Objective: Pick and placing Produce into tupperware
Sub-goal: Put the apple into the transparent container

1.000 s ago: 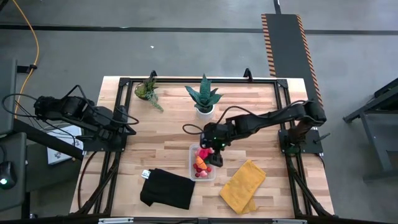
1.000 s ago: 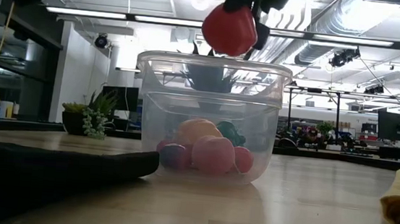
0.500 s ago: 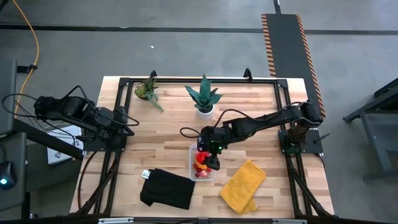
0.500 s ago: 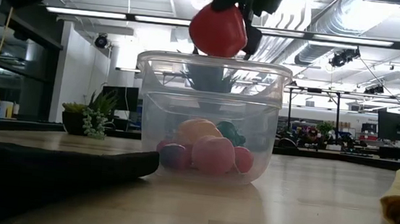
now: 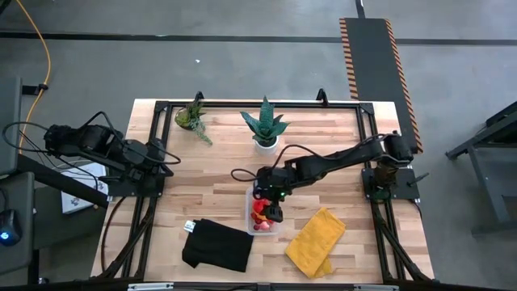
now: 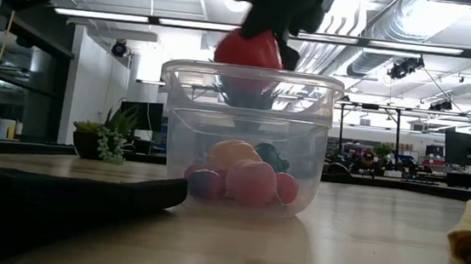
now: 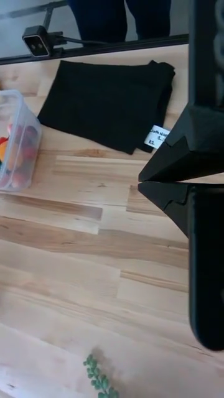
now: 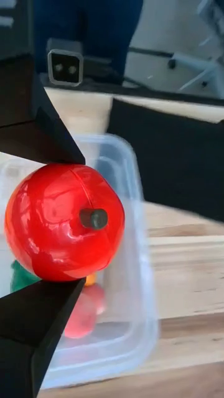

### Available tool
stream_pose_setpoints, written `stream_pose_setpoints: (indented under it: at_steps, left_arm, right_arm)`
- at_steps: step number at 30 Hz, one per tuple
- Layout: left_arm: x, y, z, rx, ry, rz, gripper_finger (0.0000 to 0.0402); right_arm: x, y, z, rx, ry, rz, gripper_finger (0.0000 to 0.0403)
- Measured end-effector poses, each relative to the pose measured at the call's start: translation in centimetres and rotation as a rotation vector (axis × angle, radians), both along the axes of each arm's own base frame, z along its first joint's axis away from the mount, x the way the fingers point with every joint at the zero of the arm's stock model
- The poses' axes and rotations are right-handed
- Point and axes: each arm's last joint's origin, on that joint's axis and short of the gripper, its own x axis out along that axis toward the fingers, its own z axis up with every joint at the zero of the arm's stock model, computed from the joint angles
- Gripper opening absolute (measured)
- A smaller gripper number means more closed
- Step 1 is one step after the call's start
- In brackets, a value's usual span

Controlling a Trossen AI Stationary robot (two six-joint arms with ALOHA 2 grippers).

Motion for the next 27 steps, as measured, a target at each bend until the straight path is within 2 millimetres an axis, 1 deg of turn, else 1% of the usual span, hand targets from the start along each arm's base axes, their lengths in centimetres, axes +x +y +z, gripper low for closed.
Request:
stream_pose_setpoints:
  at_steps: [5, 7, 15, 27]
  left_arm:
    - [-0.3, 0.0, -0.1, 0.001, 0.008, 0.000, 0.0001]
    - [-0.4, 0.1, 0.0, 0.000, -0.001, 0.000, 0.0001]
    - [-0.8, 0.1, 0.0, -0.003, -0.018, 0.000, 0.0001]
    - [-1.2, 0.2, -0.2, 0.002, 0.011, 0.000, 0.0001]
  right_arm:
    - [0.3, 0.1, -0.9, 0.000, 0.026, 0.016, 0.0273]
    - [0.5, 0.1, -1.1, 0.003, 0.014, 0.017, 0.0273]
    - [0.5, -0.1, -1.3, -0.013, 0.022, 0.024, 0.0273]
    - [1.1, 0.0, -2.8, -0.016, 0.049, 0.023, 0.0273]
